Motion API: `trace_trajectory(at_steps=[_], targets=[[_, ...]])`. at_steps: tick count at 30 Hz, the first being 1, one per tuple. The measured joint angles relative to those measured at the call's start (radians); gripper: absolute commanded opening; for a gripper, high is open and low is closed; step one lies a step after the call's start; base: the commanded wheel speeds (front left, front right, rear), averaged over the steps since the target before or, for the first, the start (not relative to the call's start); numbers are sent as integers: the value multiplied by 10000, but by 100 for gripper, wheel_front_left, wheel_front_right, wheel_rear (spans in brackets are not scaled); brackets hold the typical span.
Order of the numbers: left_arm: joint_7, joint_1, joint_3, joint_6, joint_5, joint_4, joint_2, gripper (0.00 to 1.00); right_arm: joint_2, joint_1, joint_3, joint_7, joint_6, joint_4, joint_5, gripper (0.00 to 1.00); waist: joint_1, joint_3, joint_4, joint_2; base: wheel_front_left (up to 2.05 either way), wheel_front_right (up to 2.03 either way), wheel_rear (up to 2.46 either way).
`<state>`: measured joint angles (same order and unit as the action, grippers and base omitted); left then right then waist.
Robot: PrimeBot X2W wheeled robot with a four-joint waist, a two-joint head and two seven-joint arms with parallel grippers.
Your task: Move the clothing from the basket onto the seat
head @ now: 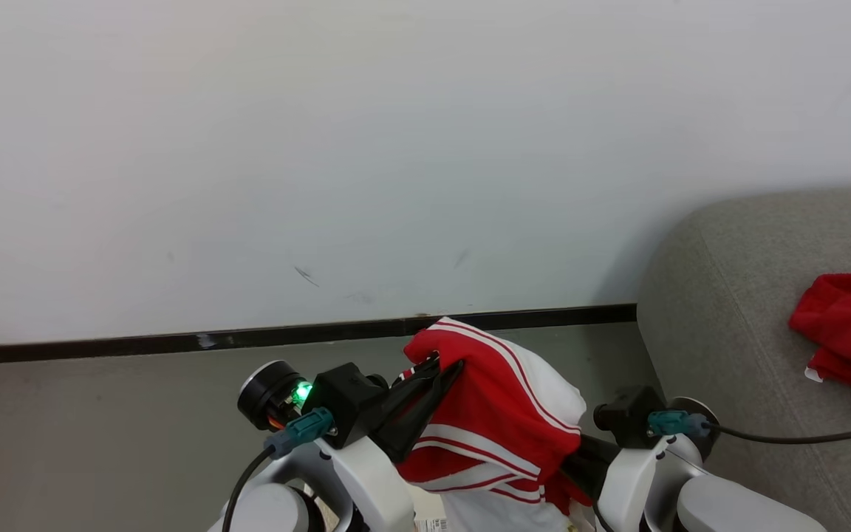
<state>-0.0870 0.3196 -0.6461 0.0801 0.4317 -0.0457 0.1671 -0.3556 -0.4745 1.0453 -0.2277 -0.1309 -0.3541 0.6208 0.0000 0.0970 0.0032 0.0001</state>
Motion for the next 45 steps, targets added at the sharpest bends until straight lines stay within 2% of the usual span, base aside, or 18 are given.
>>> trace_trajectory(at_steps=[11, 17, 19, 20, 36, 45], targets=[[6, 0, 134, -90, 6, 176, -23, 0, 10, -112, -33, -27, 0, -2, 153, 0, 0, -397, -386, 0, 0, 0, 0], [94, 2, 301, -222, 63, 326, -79, 2, -12, -251, -497, -105, 0, -25, 435, 0, 0, -555, -599, 0, 0, 0, 0], [105, 2, 399, -293, 82, 395, -105, 80, -58, -271, -723, -113, 0, -36, 508, 0, 0, -597, -672, 0, 0, 0, 0], [113, 2, 431, -307, 94, 451, -107, 100, -98, -281, -857, -115, 0, -38, 568, 0, 0, -615, -711, 0, 0, 0, 0], [642, -4, 635, -422, 259, 936, -257, 100, -1254, -662, -3327, -199, 0, 146, 750, 0, 0, -747, -1471, 0, 0, 0, 0], [1062, -17, 449, -318, 337, 976, -489, 100, -1666, -103, -4892, -201, 0, 422, 719, 0, 0, -767, -2080, 0, 0, 0, 0]])
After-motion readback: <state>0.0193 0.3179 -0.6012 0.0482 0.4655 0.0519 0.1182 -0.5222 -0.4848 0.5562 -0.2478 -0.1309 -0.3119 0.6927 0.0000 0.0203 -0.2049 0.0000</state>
